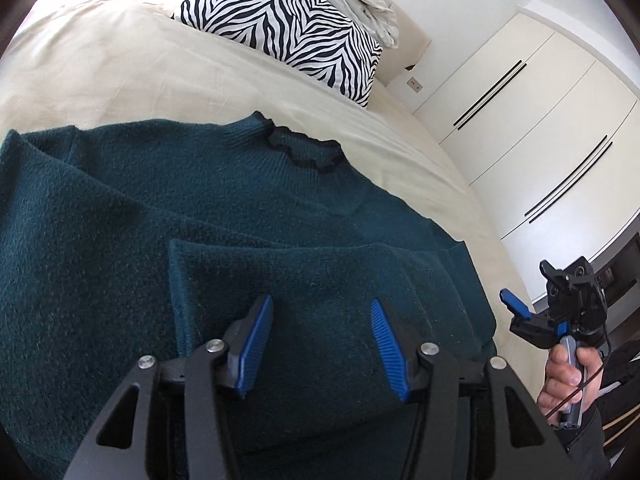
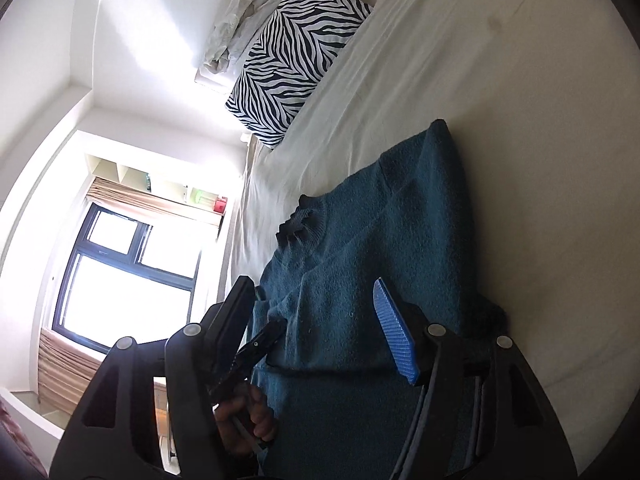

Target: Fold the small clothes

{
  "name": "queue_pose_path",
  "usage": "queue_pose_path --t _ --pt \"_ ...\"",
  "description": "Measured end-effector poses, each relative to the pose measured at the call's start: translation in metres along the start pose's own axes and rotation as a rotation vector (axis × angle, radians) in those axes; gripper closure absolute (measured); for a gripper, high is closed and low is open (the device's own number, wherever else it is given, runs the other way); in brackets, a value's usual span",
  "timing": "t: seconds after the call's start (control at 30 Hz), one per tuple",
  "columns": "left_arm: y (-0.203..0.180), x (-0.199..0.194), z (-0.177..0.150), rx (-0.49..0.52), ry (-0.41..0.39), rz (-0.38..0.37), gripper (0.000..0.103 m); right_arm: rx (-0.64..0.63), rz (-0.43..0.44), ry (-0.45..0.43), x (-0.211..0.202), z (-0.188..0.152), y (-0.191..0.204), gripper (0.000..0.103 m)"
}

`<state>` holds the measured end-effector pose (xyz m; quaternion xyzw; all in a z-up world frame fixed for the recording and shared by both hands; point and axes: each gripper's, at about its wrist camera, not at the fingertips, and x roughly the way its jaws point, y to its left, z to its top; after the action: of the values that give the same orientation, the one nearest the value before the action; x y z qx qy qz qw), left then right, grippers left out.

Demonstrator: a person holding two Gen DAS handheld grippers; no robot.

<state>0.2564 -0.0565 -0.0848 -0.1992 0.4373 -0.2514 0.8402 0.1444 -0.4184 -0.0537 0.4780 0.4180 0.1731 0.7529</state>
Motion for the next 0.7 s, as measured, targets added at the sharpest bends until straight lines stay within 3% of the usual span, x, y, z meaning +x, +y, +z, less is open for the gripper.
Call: queue_pose_path --t 0.03,0.13,0.3,0.47,0.57,0.7 --pt "0.0 0.0 -0.001 0.009 -0.001 -0.001 0.049 0.019 0.008 0.03 0.011 0.007 -0.006 0.039" --pt "0.004 0.001 -0.002 0.016 -0.004 -0.019 0.049 0.094 -0.08 0.057 0.041 0.026 -0.033 0.039" --pt "0.007 0.002 -0.004 0.008 -0.024 -0.042 0.05 0.144 -0.044 -0.038 0.043 0.057 -0.045 0.039" --pt "0.006 0.003 -0.006 0.013 -0.035 -0.04 0.05 0.164 -0.054 -0.023 0.056 0.078 -0.054 0.04" --pt "0.008 0.001 -0.008 0.005 -0.037 -0.051 0.05 0.161 -0.035 -0.027 0.058 0.076 -0.052 0.039" --pt "0.009 0.001 -0.008 0.001 -0.041 -0.059 0.05 0.09 -0.054 0.031 0.047 0.042 -0.039 0.039"
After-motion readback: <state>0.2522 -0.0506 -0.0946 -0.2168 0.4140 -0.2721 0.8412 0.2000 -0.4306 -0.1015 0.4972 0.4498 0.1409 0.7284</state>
